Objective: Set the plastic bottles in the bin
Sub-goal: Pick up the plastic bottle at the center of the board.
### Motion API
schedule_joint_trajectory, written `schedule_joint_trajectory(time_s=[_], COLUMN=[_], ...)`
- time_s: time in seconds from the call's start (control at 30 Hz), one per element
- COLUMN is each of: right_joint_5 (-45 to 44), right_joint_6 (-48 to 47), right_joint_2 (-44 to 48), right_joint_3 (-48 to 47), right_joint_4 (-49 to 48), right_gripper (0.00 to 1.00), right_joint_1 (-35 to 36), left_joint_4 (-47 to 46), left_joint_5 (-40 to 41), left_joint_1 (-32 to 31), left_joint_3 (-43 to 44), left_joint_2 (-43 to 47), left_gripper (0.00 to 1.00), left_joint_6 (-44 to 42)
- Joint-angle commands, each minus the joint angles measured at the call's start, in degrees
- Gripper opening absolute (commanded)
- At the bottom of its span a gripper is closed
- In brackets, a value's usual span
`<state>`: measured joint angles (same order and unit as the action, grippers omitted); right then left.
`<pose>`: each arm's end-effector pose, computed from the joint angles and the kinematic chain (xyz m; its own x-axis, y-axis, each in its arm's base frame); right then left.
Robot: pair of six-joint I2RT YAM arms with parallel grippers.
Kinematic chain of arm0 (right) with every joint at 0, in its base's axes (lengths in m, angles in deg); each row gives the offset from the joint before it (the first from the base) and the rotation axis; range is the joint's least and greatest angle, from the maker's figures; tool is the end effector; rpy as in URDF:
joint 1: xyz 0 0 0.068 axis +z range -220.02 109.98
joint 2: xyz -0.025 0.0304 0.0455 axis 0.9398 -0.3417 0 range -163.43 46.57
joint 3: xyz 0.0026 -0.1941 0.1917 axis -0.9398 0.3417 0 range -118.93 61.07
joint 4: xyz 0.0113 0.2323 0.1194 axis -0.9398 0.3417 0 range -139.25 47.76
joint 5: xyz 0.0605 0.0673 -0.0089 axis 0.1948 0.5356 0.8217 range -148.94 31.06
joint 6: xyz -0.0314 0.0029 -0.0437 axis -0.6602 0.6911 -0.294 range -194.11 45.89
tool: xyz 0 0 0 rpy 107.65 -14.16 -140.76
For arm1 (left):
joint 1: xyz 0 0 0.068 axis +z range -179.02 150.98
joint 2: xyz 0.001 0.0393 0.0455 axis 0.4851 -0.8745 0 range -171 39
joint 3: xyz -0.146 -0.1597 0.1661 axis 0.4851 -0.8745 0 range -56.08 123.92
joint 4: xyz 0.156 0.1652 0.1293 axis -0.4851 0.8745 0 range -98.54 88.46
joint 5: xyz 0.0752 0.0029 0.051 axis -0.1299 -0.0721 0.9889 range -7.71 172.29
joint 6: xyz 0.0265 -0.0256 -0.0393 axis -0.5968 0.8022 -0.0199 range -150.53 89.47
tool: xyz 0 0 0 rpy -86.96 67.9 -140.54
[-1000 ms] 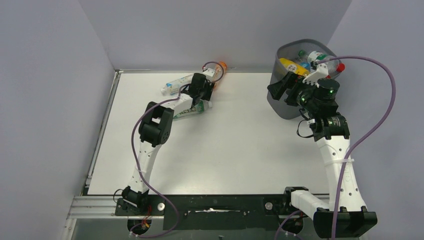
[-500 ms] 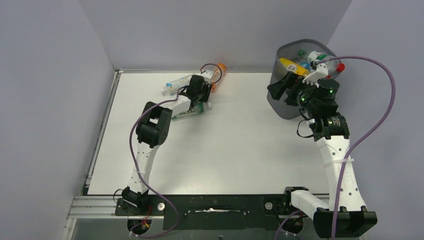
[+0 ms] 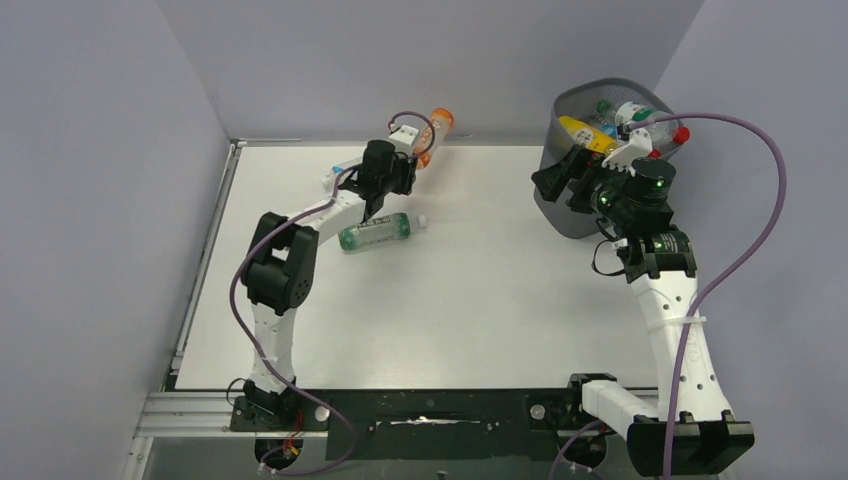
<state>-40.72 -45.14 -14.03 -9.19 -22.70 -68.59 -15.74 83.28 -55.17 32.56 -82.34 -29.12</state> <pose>0.2247 0.0168 0.4124 -0.4104 0.4500 -0.7931 -0.1418 0.8277 0.5430 0.4443 -0.2175 0.2099 -0.3968 0.1673 -0.9025 0.4170 0.9088 -0.0149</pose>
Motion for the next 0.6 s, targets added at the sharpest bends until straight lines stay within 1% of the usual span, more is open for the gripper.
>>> schedule_joint_trajectory(time_s=[0.0, 0.13, 0.23, 0.4, 0.57], right_joint_5=[1.02, 1.56, 2.62, 6.29, 10.73], right_joint_6=[0.03, 0.28, 0.75, 2.57, 5.65], right_joint_2=[0.39, 0.05, -0.53, -2.43, -4.59], right_joint_3=[-0.02, -0.05, -1.02, -3.12, -4.42], right_joint_4=[-3.34, -3.72, -4.08, -5.91, -8.99], right_gripper=[0.96, 0.96, 0.96, 1.00, 0.98], right_joint_1=[0.56, 0.51, 0.59, 0.42, -0.19], left_joint_4=[-3.44, -2.88, -4.26, -8.82, -13.87], left_joint_5=[-3.97, -7.39, -11.06, -17.90, -25.18], left_joint_1=[-0.49, -1.03, -1.39, -1.62, -1.71], left_joint_3=[-0.99, -2.98, -5.92, -11.36, -16.74], left_joint_2=[7.38, 11.03, 14.17, 19.73, 25.18], left_gripper=[0.32, 0.32, 0.32, 0.32, 0.32], left_joint_6=[1.82, 4.65, 7.74, 13.79, 20.82])
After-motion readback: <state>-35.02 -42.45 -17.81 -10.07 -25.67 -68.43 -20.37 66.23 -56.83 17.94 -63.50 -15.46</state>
